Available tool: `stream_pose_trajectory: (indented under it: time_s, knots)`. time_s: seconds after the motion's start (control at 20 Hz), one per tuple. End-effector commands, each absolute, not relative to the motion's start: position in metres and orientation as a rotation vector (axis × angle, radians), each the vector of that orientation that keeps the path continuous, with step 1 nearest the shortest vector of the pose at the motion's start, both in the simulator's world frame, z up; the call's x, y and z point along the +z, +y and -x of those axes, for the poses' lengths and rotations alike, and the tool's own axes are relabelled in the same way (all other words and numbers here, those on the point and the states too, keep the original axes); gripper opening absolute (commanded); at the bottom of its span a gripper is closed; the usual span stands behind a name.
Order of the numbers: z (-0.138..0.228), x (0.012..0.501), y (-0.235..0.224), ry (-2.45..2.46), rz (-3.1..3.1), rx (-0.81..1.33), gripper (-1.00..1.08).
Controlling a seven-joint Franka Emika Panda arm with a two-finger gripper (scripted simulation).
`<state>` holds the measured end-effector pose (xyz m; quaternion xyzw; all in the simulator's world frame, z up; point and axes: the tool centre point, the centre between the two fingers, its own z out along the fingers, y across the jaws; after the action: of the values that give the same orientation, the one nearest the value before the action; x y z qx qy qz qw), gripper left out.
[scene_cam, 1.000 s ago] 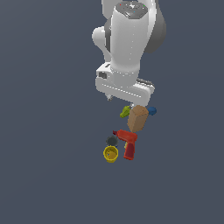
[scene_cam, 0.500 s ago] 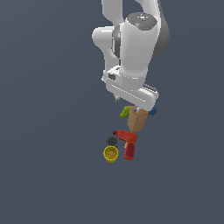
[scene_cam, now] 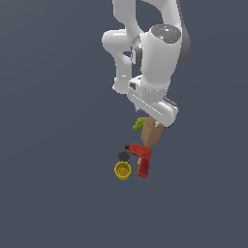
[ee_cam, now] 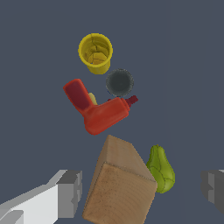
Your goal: Pick up a designated object from a clutter of objects.
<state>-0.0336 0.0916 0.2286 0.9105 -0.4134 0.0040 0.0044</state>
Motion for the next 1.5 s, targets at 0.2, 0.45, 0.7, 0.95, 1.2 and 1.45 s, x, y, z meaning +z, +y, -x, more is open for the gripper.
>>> stream_pose_trajectory:
  time_s: [0.2, 0.45, 0.7, 0.95, 1.2, 1.45]
  knots:
    - [0.043, 0.216, 0.109, -1.482, -2.764, 0.009, 1.00]
    - [0.050, 0.207, 0.122, -1.615, -2.691, 0.006, 1.00]
    - [0.056, 0.200, 0.131, -1.714, -2.631, 0.003, 1.00]
    - [0.060, 0.195, 0.137, -1.778, -2.589, 0.001, 1.00]
    - [0.062, 0.193, 0.140, -1.808, -2.569, 0.000, 1.00]
    - [0.062, 0.192, 0.140, -1.806, -2.570, 0.000, 1.00]
